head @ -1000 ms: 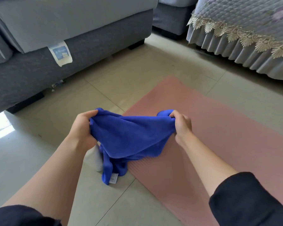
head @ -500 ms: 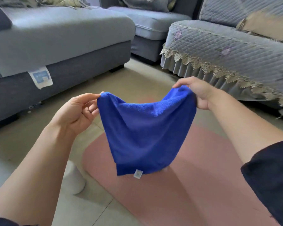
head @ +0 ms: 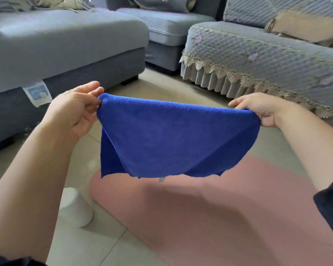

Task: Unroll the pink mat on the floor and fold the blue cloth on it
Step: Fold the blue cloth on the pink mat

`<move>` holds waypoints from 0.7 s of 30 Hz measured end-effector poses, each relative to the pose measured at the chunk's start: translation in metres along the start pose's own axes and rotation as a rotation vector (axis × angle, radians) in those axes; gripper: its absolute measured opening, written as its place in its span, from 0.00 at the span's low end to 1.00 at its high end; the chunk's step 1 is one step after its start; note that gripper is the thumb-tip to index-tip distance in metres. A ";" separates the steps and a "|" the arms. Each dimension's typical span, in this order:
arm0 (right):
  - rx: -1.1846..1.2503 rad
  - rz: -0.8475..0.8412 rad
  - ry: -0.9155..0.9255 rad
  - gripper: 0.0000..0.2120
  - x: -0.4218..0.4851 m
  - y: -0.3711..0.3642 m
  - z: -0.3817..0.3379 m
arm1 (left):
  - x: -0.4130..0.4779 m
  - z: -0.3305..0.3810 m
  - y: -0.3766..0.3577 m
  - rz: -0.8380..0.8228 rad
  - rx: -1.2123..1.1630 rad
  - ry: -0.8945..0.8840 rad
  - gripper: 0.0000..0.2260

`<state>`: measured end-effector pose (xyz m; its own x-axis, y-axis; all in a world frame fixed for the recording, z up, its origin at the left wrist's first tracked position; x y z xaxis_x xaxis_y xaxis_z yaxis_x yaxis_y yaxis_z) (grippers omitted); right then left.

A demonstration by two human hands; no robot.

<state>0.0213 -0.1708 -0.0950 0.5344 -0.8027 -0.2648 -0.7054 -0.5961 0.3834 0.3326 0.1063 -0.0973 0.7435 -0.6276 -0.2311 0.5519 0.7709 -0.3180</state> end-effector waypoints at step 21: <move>0.644 0.564 0.387 0.14 0.064 0.049 -0.020 | 0.064 0.047 -0.054 0.294 0.405 -0.255 0.21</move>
<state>0.0306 -0.2511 -0.0753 0.0709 -0.9833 0.1675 -0.9675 -0.1087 -0.2284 0.3682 0.0301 -0.0519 0.9281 -0.3721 -0.0109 0.3708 0.9214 0.1165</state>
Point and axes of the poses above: each hand's wrist, its own x-axis towards the middle knuckle, its own y-axis out of the back of the hand, z = x × y, the point moved 8 cm from there along x, towards the middle knuckle, and after that the axes turned 7 degrees about y, right-handed, at the moved point
